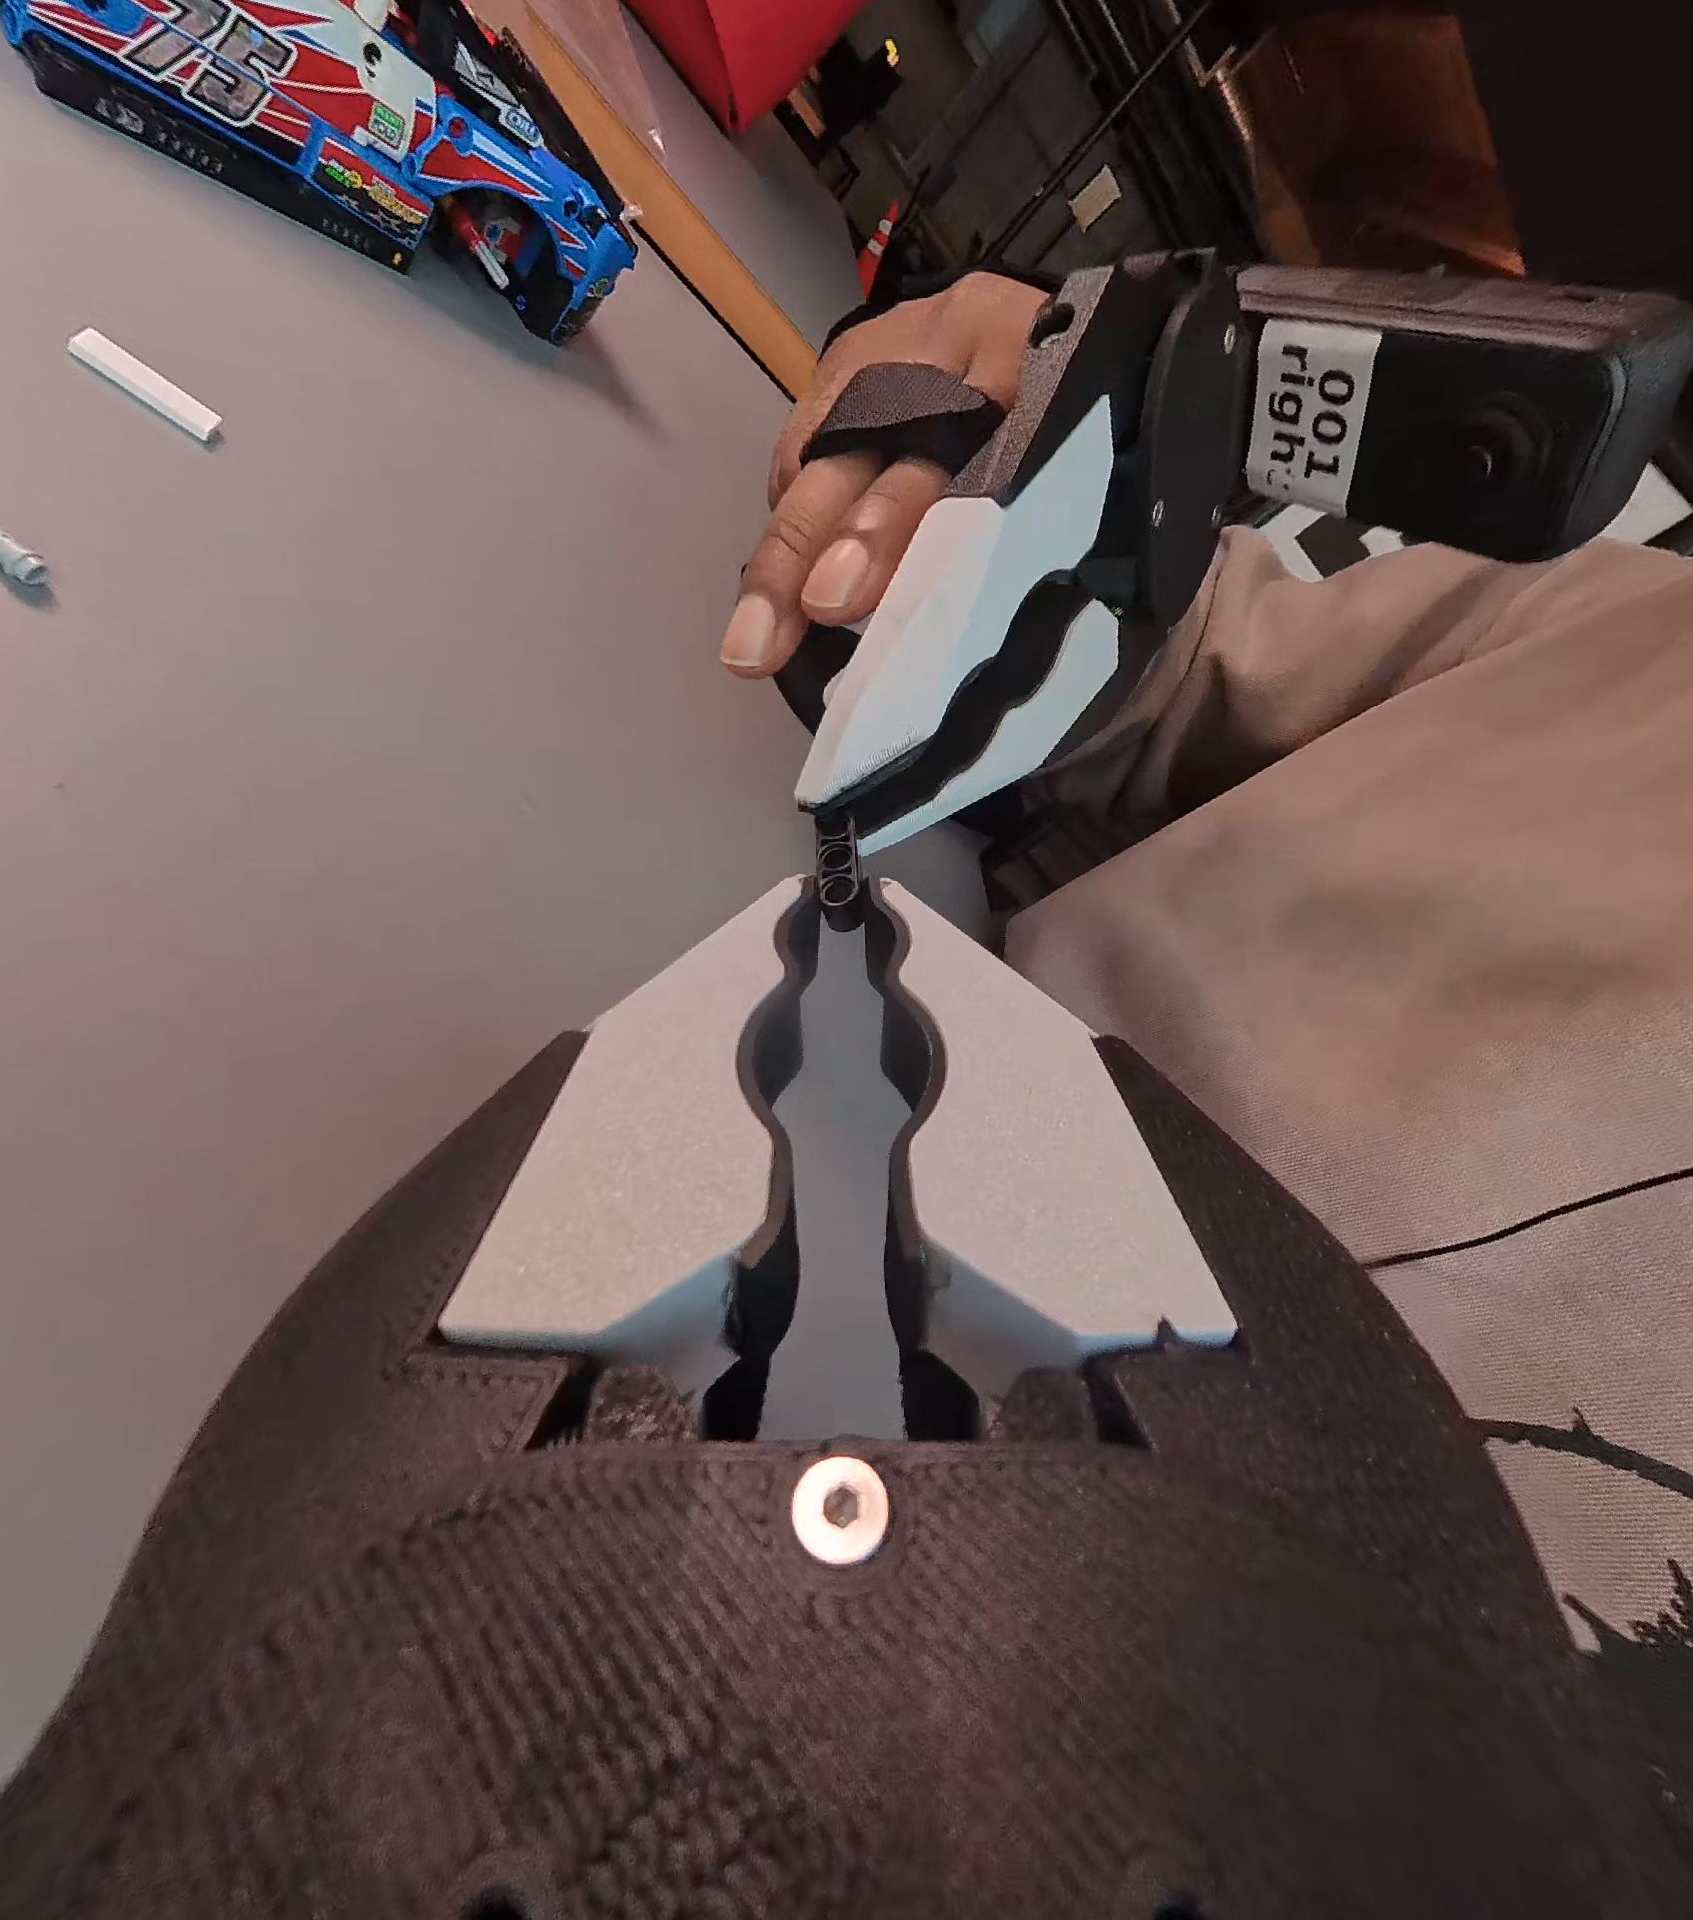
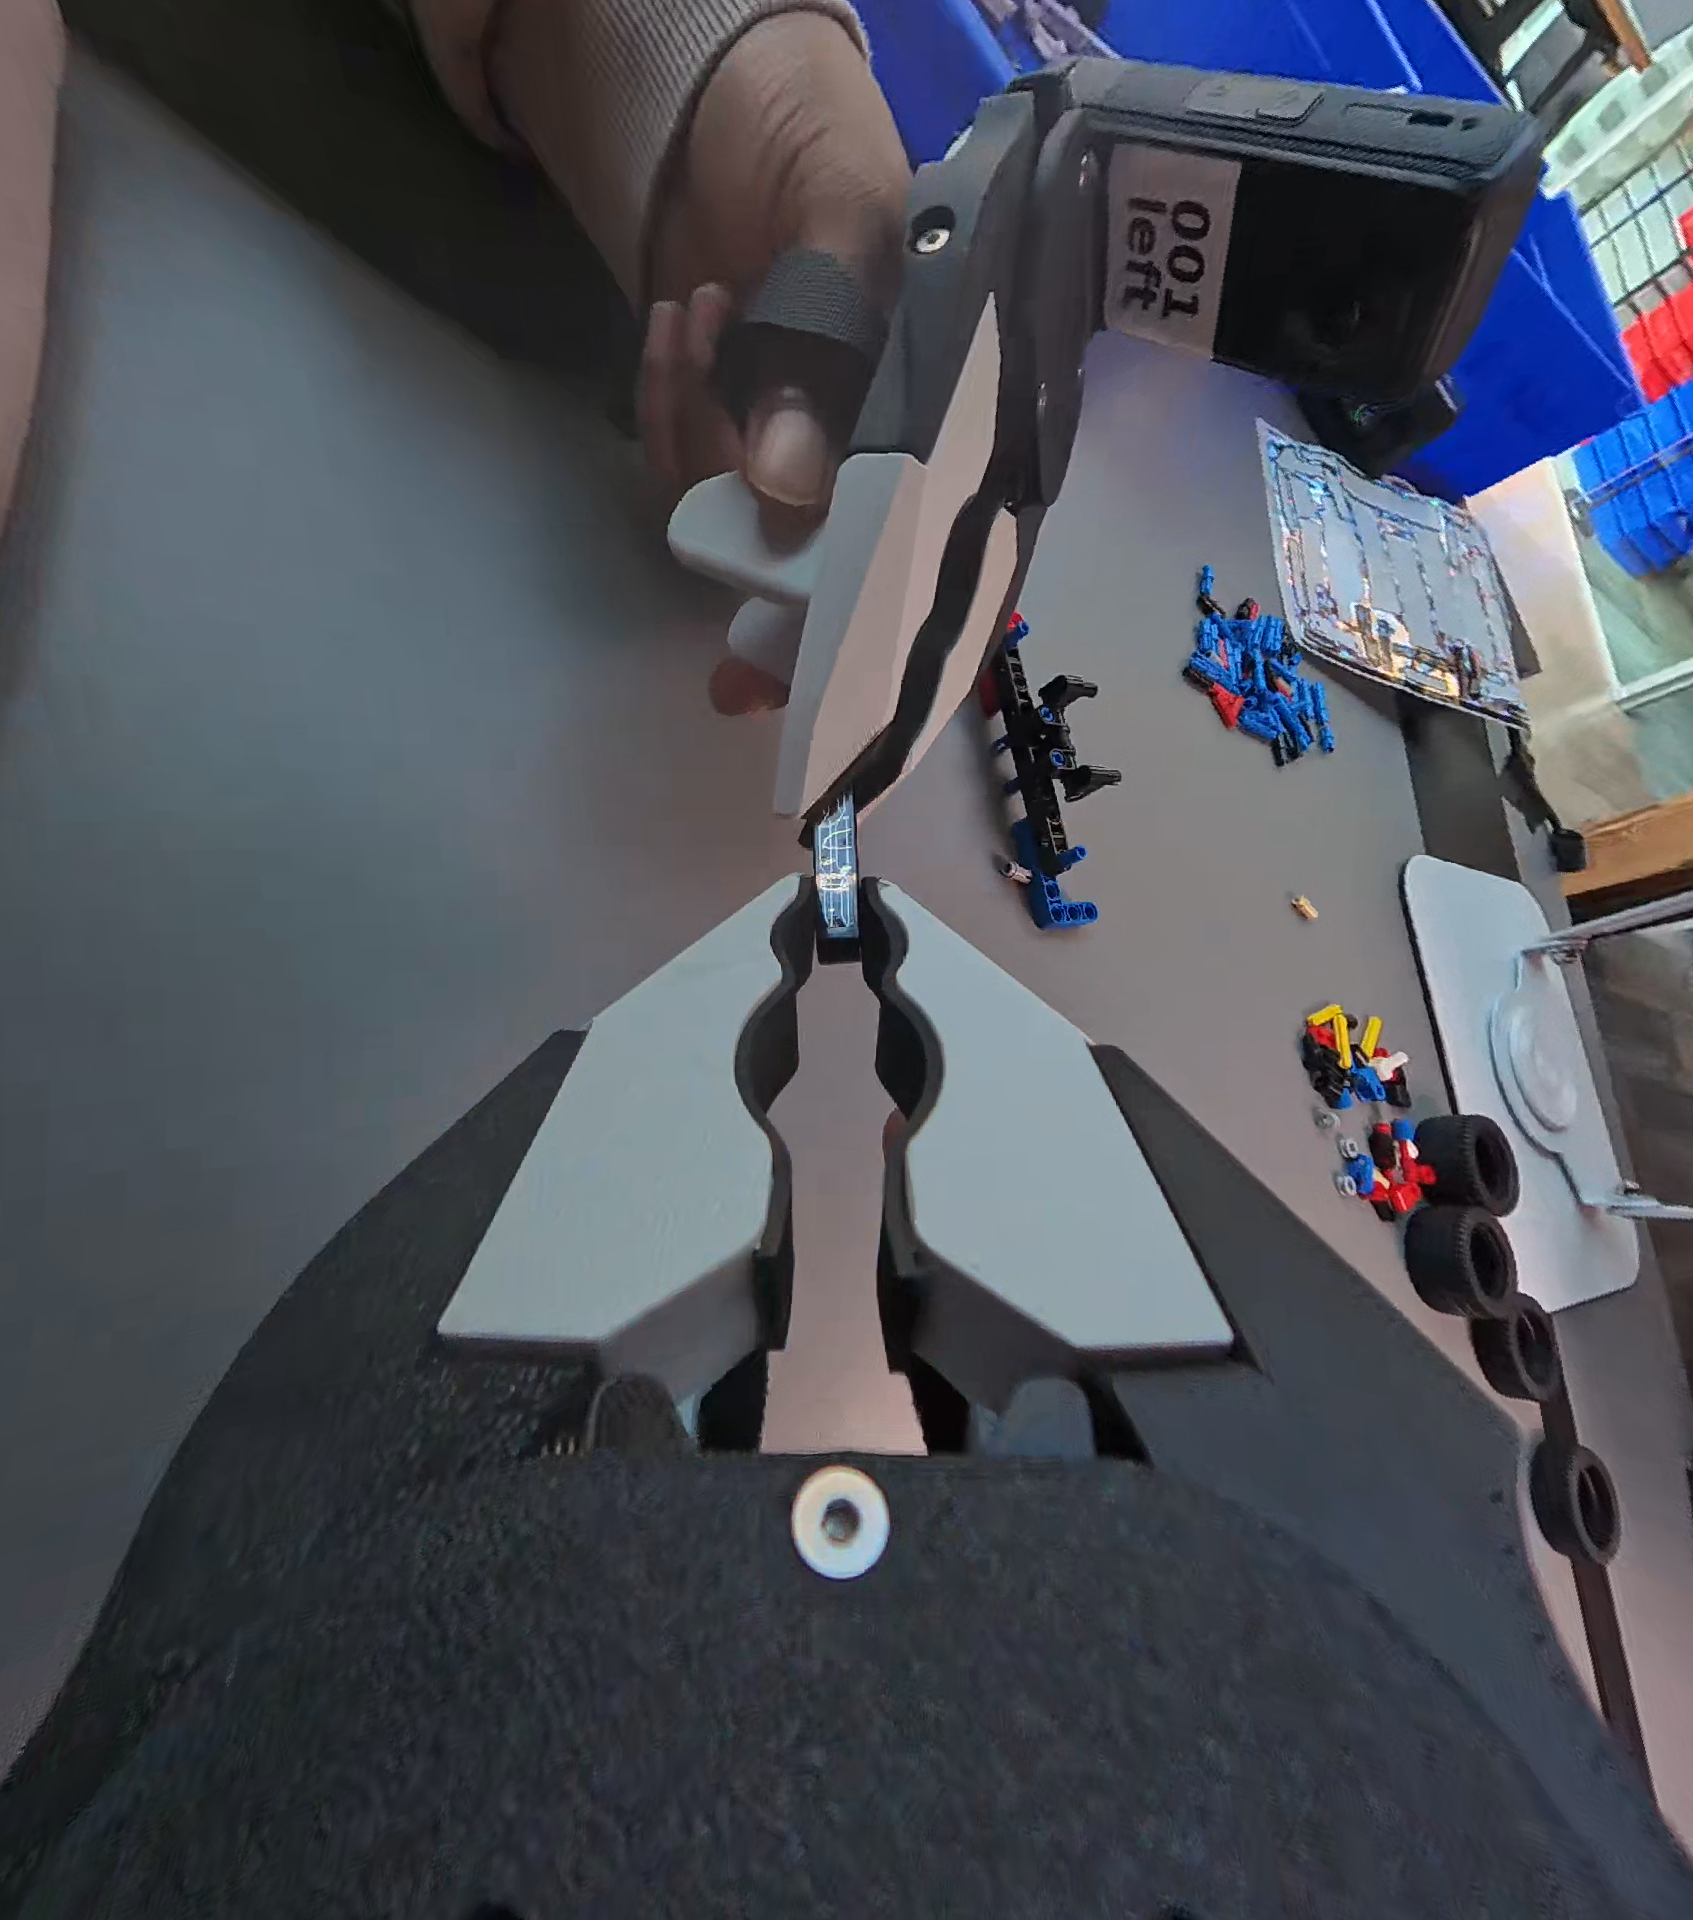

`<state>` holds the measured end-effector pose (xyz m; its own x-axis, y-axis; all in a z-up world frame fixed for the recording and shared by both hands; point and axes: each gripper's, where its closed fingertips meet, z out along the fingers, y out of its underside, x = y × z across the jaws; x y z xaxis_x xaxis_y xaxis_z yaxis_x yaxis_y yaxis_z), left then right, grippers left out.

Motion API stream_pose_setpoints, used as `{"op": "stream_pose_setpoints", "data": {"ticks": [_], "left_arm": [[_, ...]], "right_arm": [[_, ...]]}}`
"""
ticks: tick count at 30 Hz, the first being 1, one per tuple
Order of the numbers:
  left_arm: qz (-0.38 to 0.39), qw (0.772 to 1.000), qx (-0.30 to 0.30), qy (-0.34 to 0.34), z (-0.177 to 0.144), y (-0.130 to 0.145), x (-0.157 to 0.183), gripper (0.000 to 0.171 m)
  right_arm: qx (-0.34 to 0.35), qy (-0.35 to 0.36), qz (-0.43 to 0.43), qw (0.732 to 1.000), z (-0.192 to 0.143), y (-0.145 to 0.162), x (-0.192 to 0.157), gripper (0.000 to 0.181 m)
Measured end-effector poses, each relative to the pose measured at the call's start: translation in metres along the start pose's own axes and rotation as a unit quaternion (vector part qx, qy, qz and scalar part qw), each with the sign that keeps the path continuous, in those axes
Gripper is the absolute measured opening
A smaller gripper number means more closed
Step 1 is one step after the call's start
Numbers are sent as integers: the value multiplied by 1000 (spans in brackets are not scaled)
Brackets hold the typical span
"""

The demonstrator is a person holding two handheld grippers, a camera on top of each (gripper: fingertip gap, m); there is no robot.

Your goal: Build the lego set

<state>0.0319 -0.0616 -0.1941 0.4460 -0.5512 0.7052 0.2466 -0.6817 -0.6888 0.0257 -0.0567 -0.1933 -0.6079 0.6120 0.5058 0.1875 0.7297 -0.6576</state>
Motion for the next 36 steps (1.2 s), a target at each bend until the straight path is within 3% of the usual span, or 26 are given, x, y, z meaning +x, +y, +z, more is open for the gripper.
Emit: {"op": "stream_pose_setpoints", "data": {"ticks": [4,7,12,16,24,36], "left_arm": [[133,985,-12,-106,-3,-4,-18,27],[212,961,-33,-173,-9,-5,-32,29],[280,920,-124,-246,-10,17,-55,28],[303,898,-182,-260,-3,33,-59,28],[340,874,-205,-281,-4,35,-60,7],[347,870,-203,-287,-6,33,-61,6]], "right_arm": [[11,-82,73,994,7,12,-3,5],[-25,-145,135,980,23,38,-9,5],[-81,-192,141,968,40,51,-20,5],[-110,-211,142,961,42,52,-21,5],[-110,-206,125,964,44,49,-22,5],[-88,-194,125,969,40,52,-19,6]]}}
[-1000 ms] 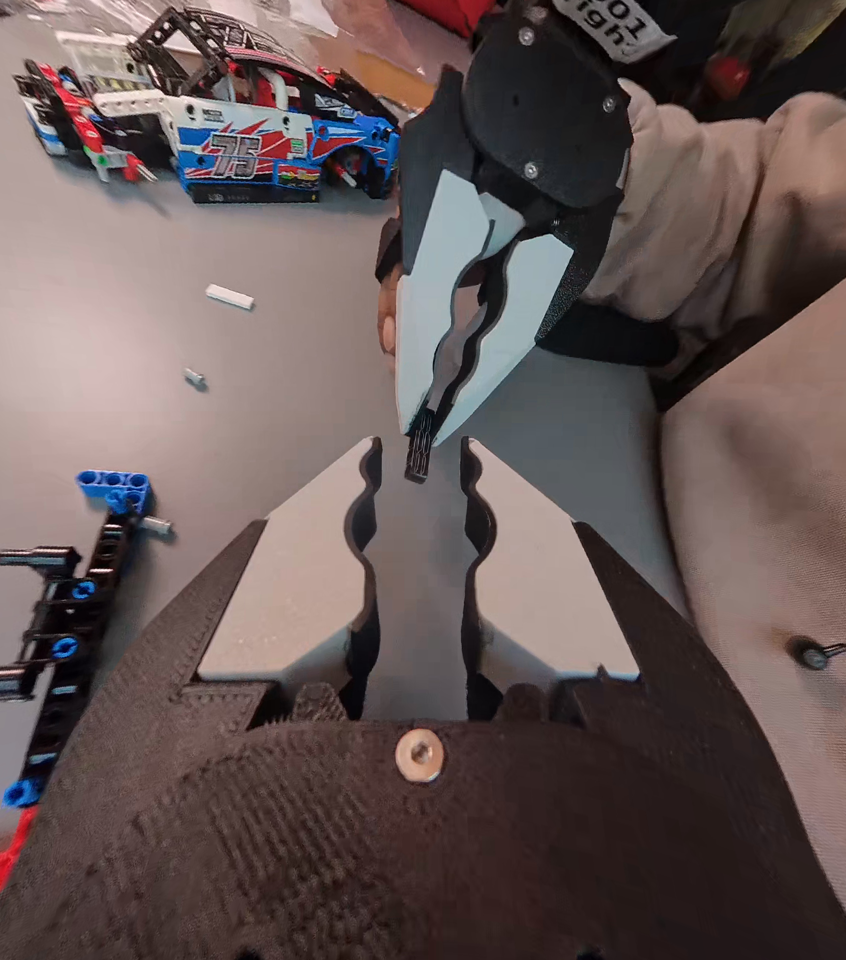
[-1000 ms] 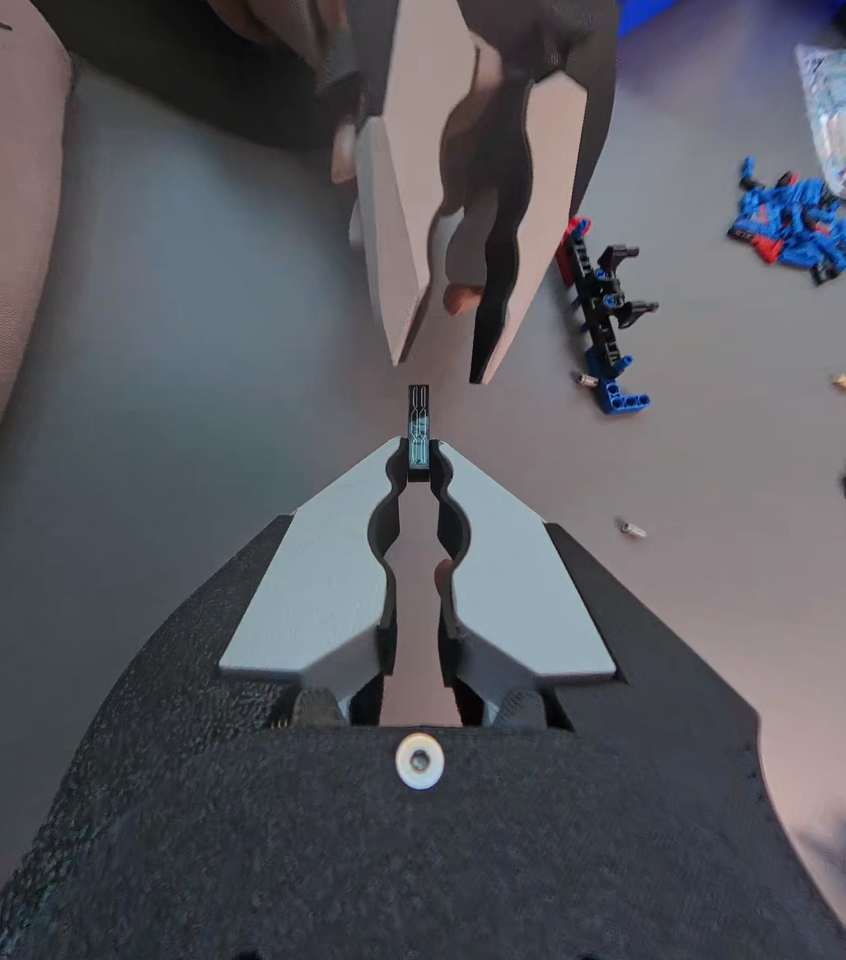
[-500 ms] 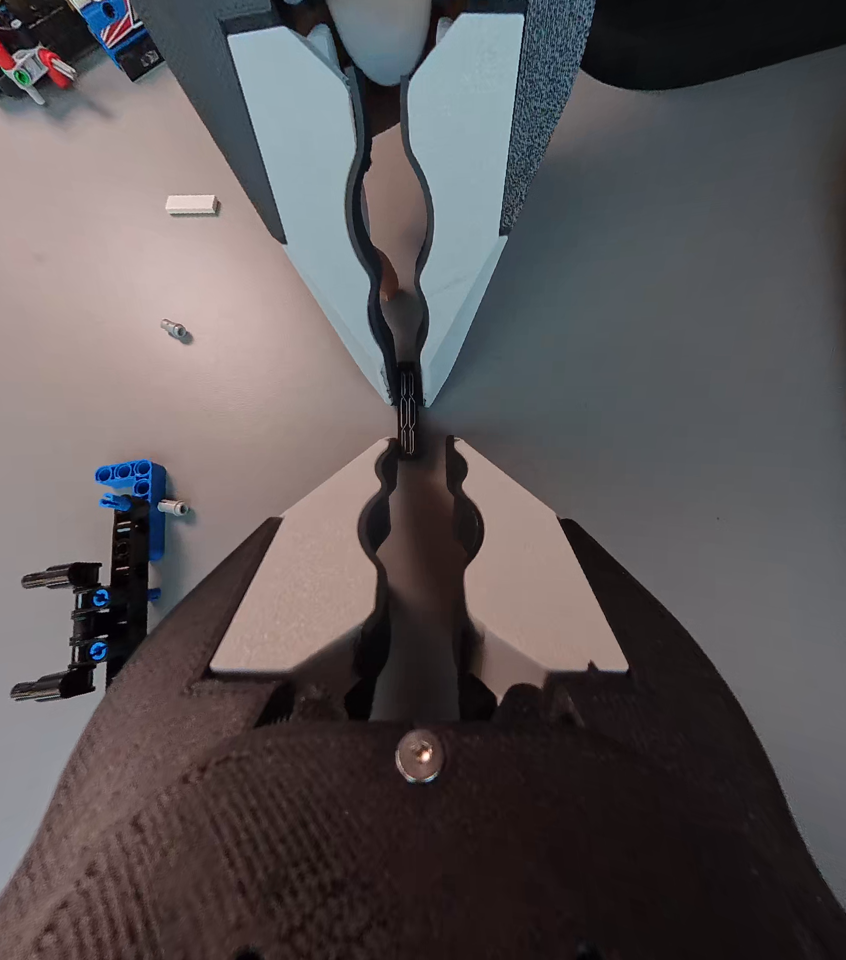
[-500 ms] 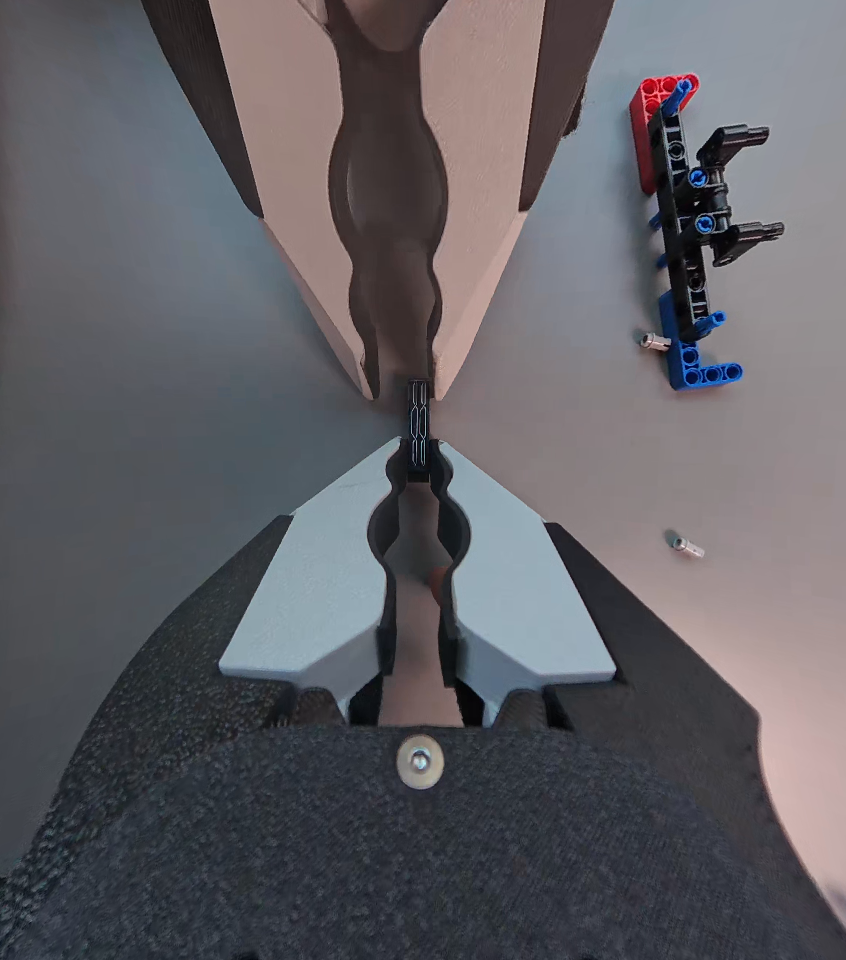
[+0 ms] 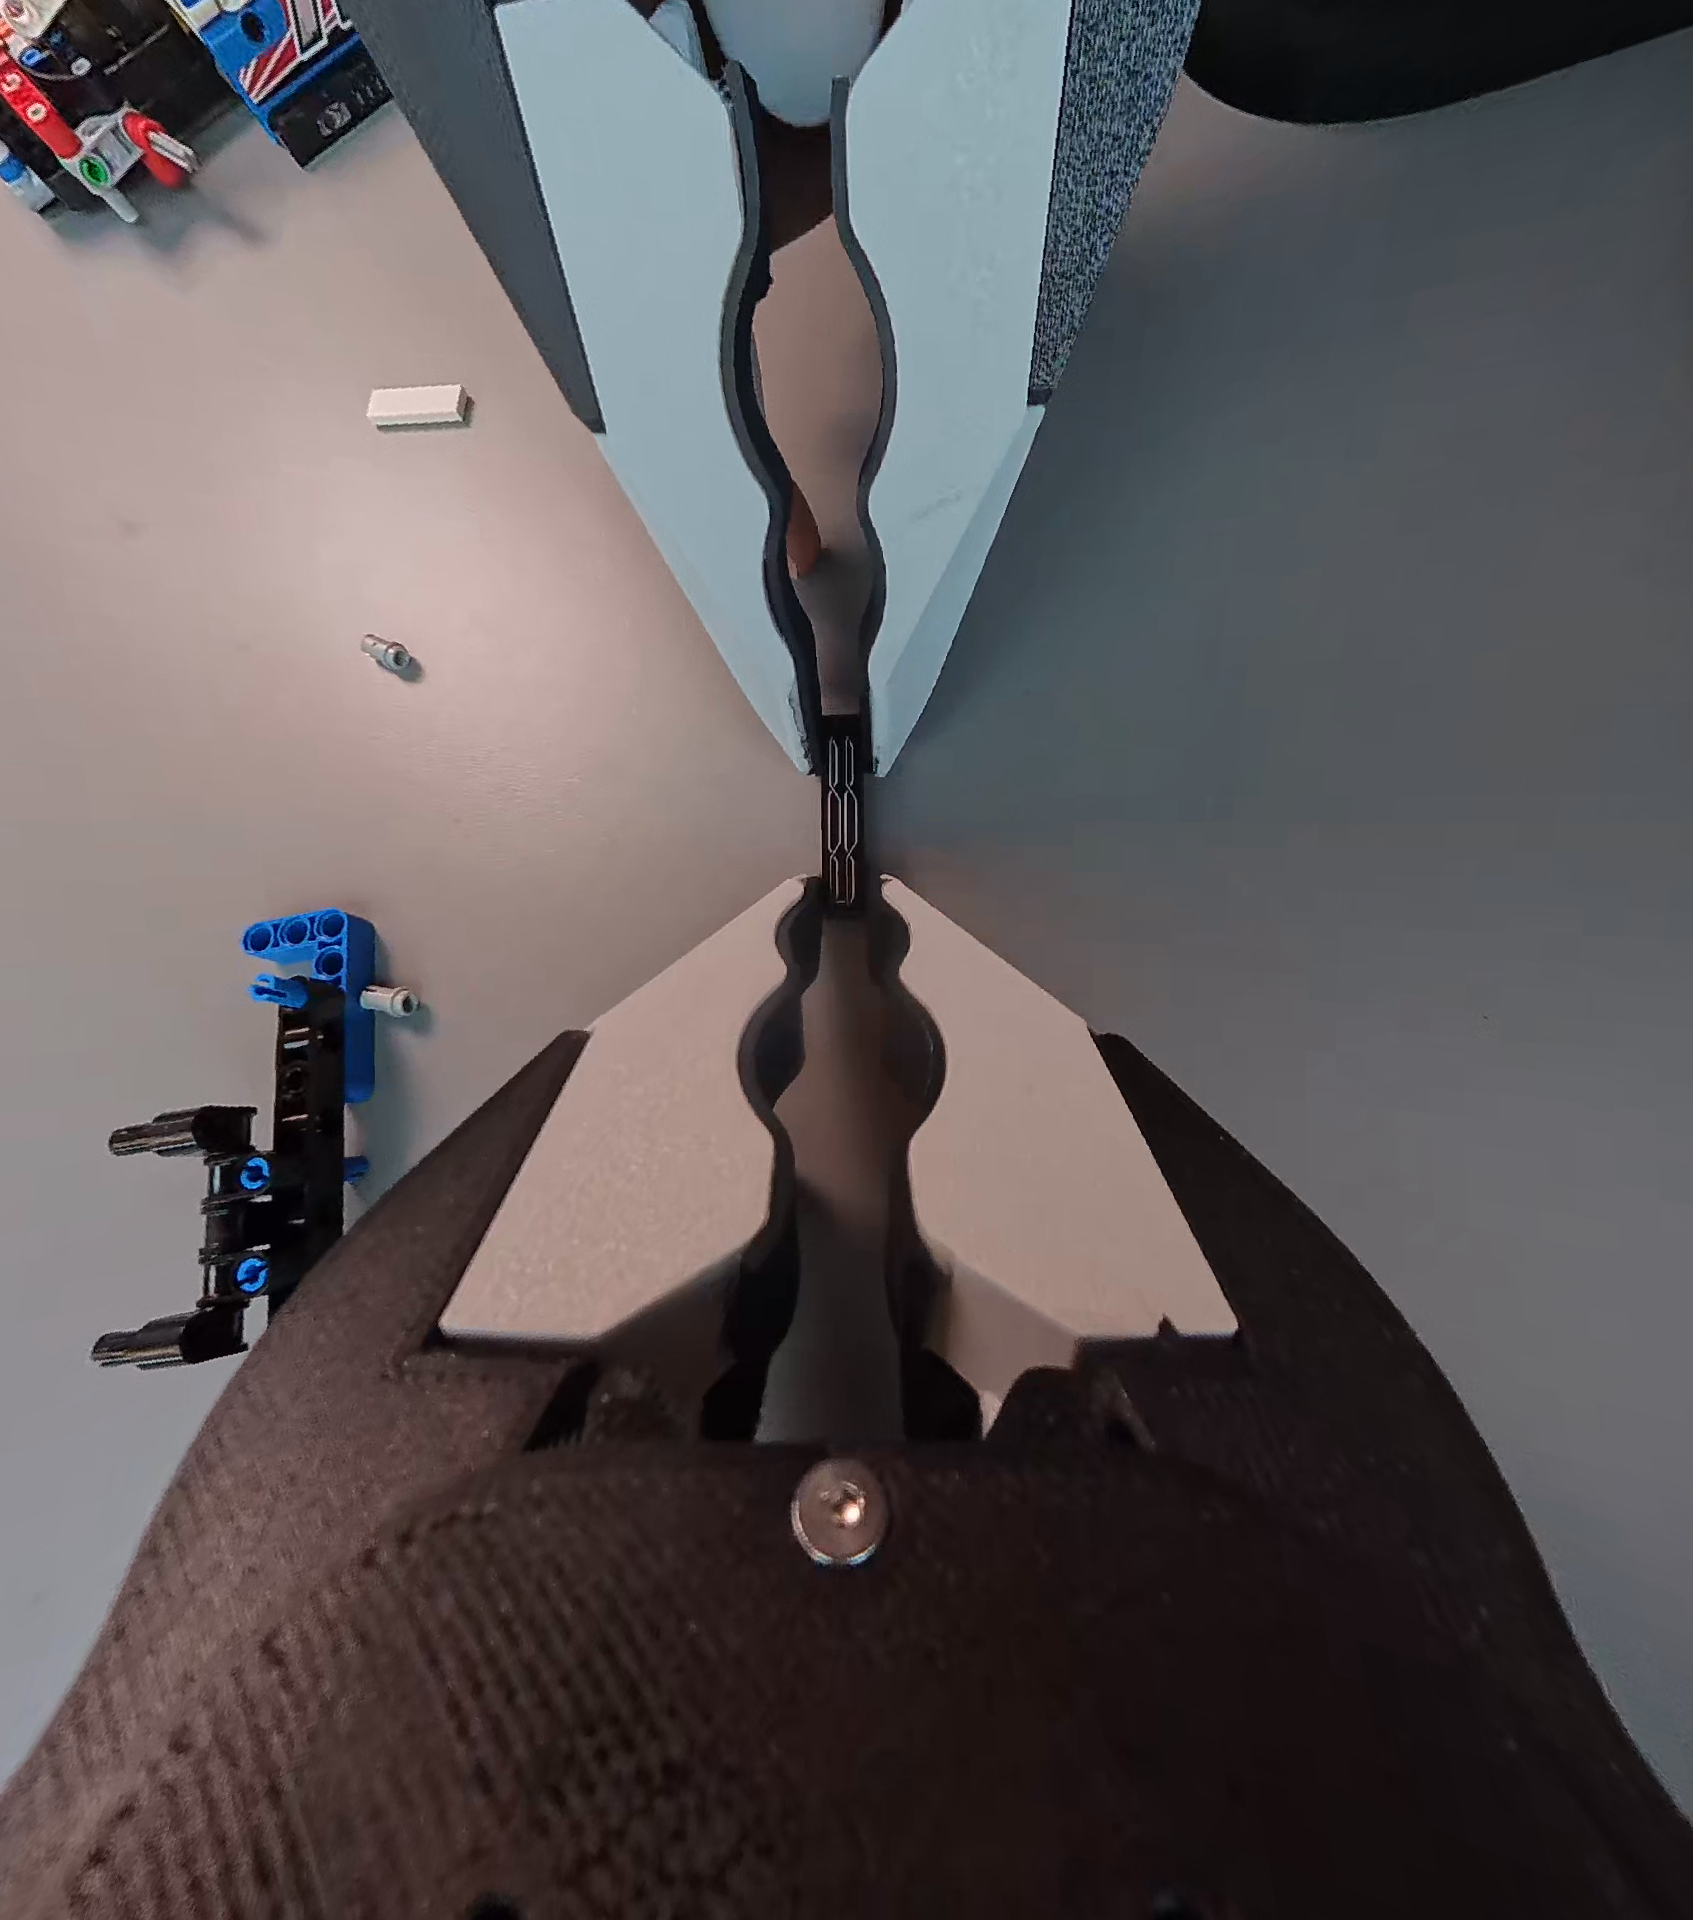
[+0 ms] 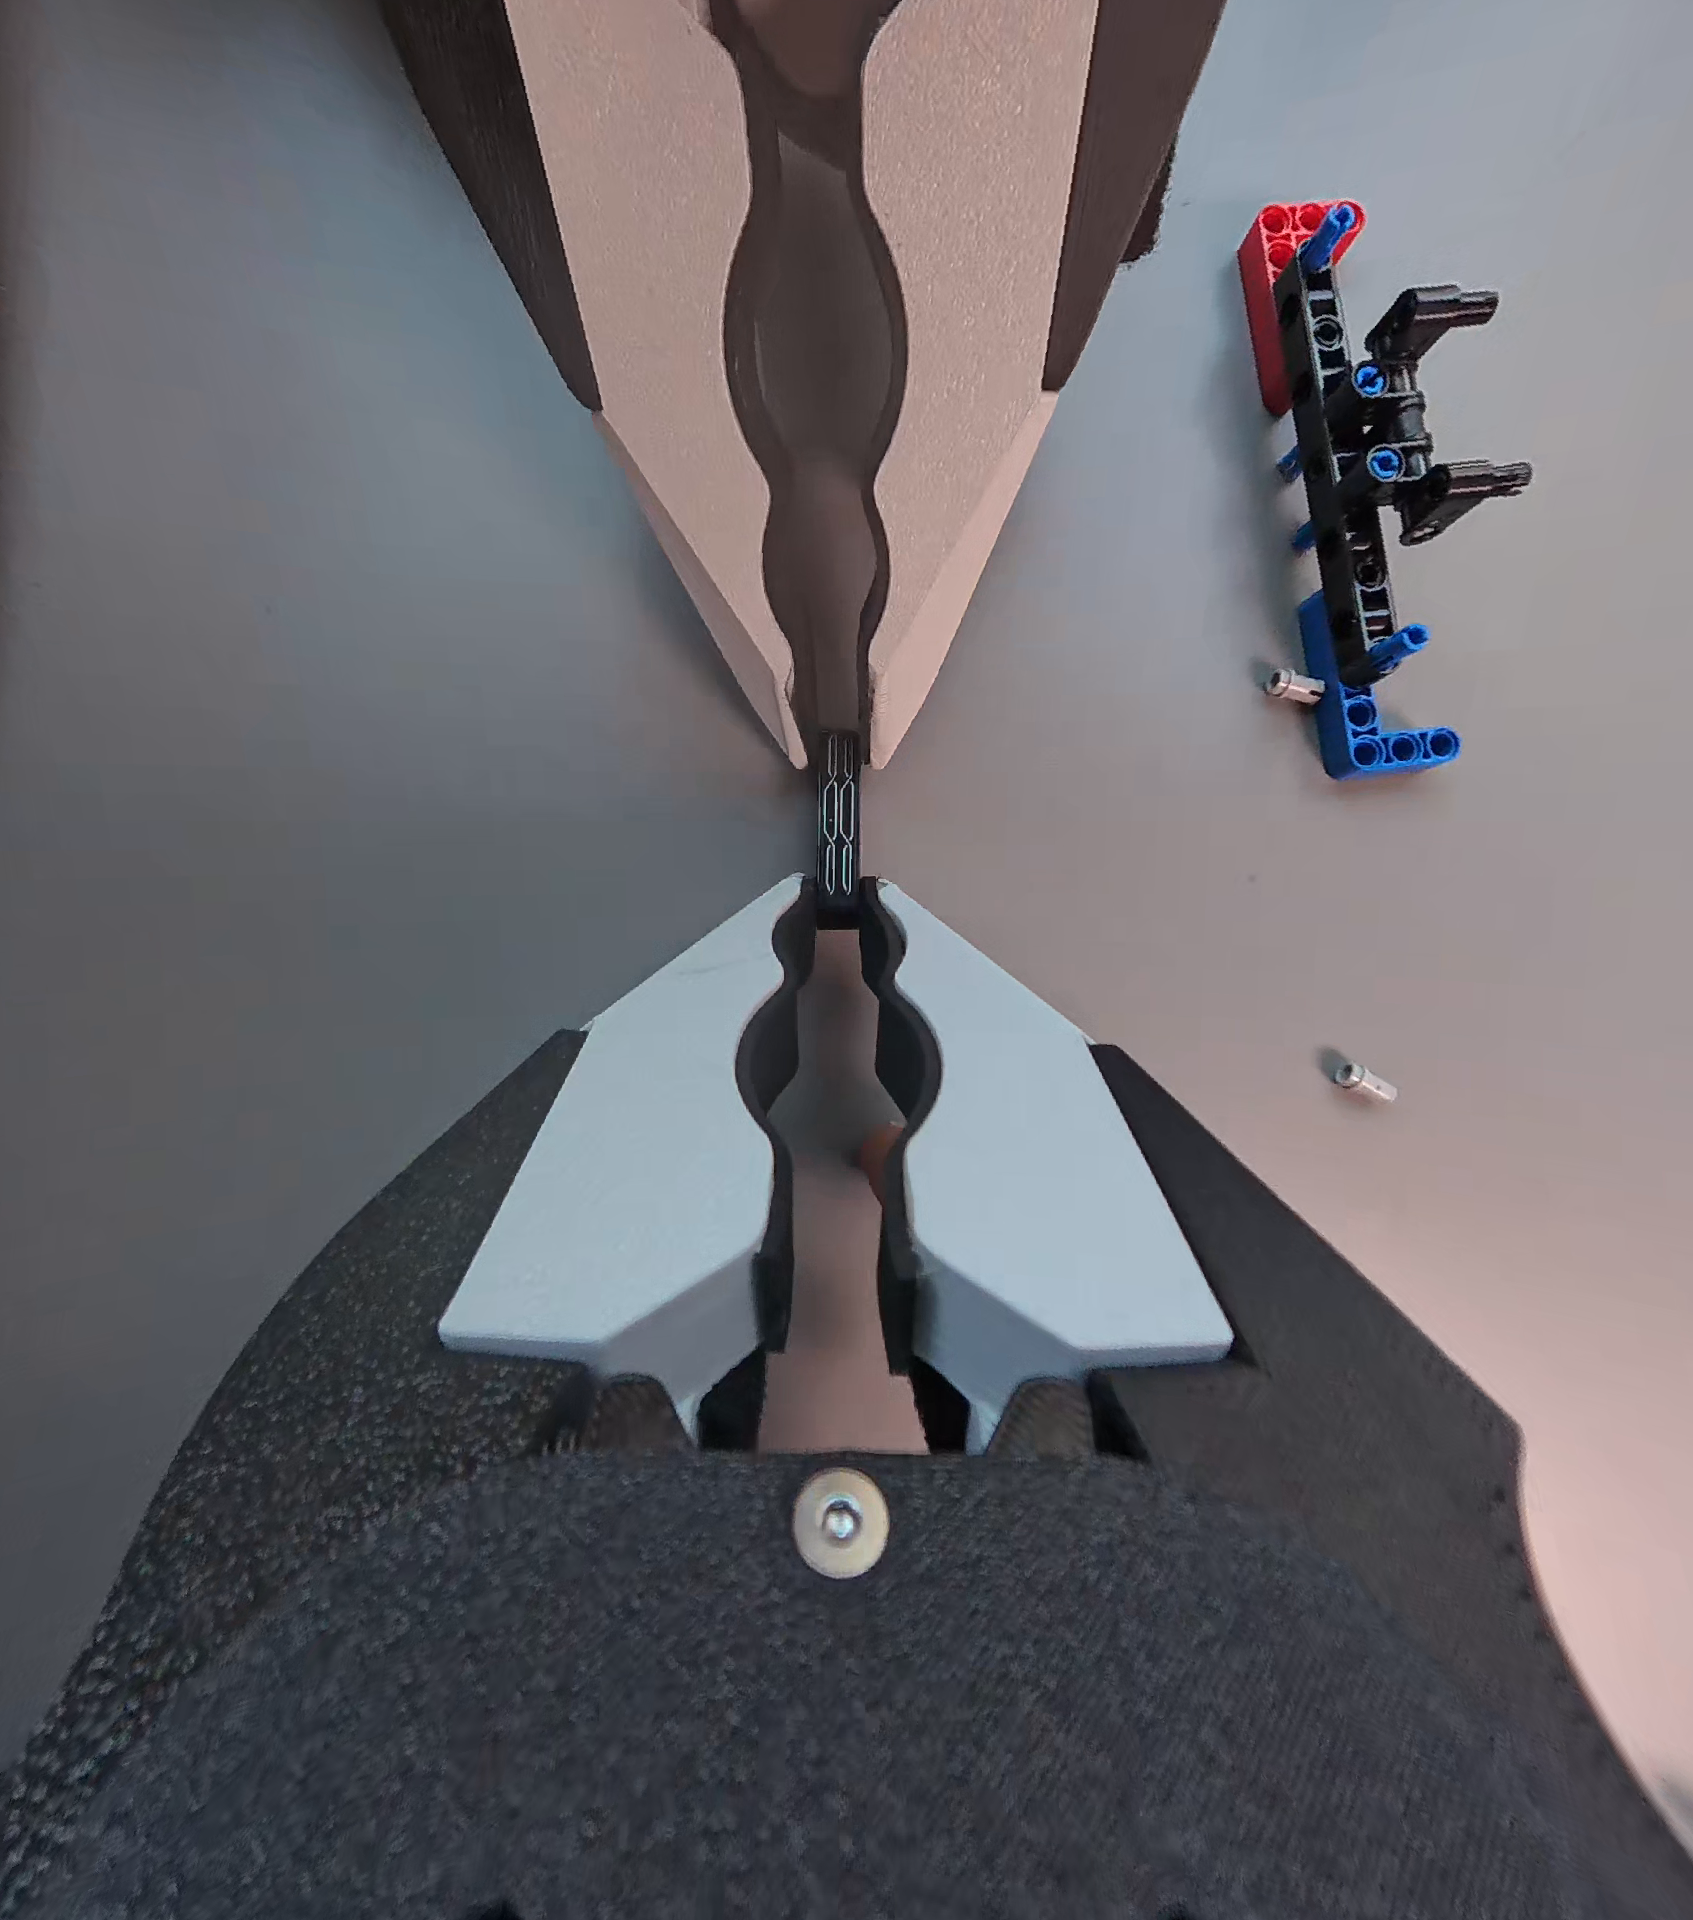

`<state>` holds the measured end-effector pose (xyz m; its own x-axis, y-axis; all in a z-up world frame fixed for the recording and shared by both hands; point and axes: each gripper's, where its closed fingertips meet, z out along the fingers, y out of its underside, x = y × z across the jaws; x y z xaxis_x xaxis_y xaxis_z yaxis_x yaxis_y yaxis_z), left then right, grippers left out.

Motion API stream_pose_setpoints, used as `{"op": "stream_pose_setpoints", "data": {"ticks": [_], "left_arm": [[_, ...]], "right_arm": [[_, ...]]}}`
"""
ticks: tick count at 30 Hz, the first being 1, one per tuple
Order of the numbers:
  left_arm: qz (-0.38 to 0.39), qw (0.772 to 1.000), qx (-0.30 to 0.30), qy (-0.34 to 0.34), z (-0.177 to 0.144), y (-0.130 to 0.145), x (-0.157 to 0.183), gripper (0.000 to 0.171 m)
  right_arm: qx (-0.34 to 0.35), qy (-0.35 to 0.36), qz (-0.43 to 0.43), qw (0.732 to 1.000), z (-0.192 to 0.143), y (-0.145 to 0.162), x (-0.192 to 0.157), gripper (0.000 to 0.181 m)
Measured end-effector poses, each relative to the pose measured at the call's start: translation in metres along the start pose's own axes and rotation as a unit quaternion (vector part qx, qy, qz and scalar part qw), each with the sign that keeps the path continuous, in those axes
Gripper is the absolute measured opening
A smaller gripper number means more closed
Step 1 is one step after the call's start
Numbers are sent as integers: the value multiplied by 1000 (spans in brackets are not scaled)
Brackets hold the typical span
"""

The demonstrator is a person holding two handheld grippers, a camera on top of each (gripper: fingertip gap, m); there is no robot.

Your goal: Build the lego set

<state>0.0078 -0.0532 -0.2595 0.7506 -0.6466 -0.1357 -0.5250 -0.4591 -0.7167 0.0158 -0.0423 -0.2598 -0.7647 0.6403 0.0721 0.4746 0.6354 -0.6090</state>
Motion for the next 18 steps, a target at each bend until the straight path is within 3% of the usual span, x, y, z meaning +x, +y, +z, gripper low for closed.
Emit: {"op": "stream_pose_setpoints", "data": {"ticks": [12,14,18], "left_arm": [[-9,1000,20,-2,-3,-4,-5,14],[-31,998,59,-2,-12,-15,-10,17],[-75,987,133,-44,-34,-30,-39,20]], "right_arm": [[-4,12,-12,1000,-2,2,1,8],[23,11,0,1000,-9,-2,4,12],[140,34,54,988,-44,-23,27,15]]}}
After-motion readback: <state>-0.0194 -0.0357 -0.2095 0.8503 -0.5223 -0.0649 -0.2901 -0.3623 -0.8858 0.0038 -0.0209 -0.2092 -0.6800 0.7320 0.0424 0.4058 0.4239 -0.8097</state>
